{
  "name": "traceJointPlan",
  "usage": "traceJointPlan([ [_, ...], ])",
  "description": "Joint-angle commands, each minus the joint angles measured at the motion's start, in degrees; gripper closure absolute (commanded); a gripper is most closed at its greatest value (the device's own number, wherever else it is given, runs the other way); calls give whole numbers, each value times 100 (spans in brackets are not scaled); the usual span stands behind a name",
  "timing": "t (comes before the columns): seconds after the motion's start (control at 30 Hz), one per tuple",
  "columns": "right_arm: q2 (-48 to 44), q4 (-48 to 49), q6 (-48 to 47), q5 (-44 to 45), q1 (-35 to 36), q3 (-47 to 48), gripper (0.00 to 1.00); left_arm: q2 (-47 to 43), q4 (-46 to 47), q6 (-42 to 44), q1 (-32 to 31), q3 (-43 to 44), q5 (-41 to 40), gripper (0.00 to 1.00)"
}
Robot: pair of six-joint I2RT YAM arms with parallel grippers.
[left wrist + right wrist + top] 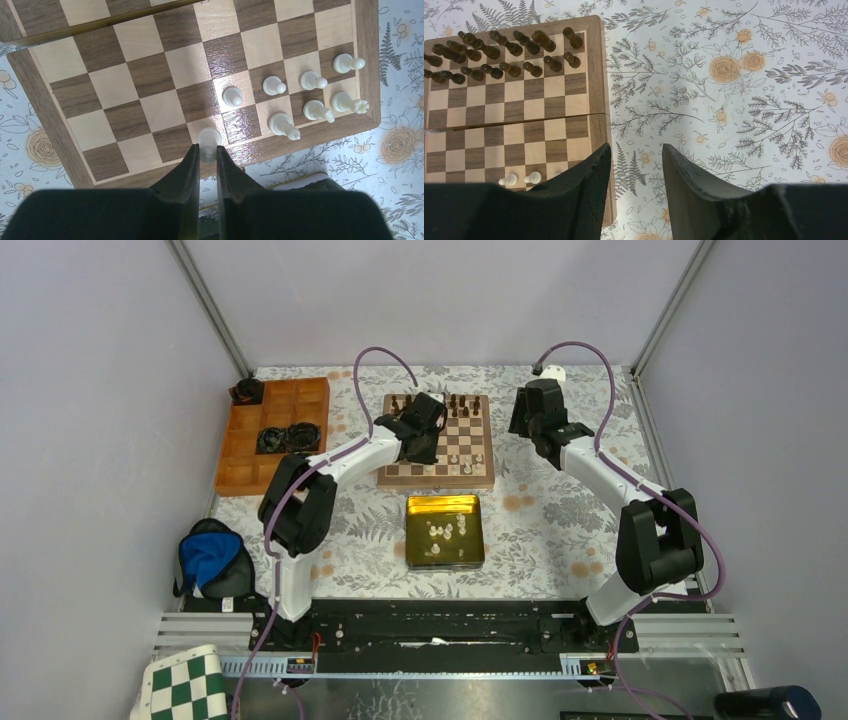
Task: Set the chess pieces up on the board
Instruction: Place the chess piece on the chessboard.
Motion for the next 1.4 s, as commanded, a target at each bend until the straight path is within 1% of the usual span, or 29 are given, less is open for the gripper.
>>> traceJointPlan([
  [0.0,19,253,58,43,-57,-12,51,141,250,40,8,-45,38,100],
  [0.3,28,252,66,5,-94,-27,51,227,220,58,-77,3,-98,100],
  [0.4,19,254,68,-3,-99,-38,51,245,191,62,-108,7,-135,98],
  [0.53,19,252,82,-27,-104,-45,51,255,141,75,-167,5,-245,93],
  [0.7,28,254,93,-51,-110,-36,51,199,135,60,-214,-44,-384,83],
  [0.83,28,249,102,-76,-109,-35,51,165,139,50,-227,-73,-473,77],
  [0.97,23,252,102,-70,-112,-36,51,128,137,25,-236,-98,-528,73],
  [1.03,19,254,100,-84,-110,-36,51,114,140,15,-235,-93,-550,68],
  [1.37,-54,249,58,-89,-107,-6,51,35,140,23,-234,85,-620,59],
])
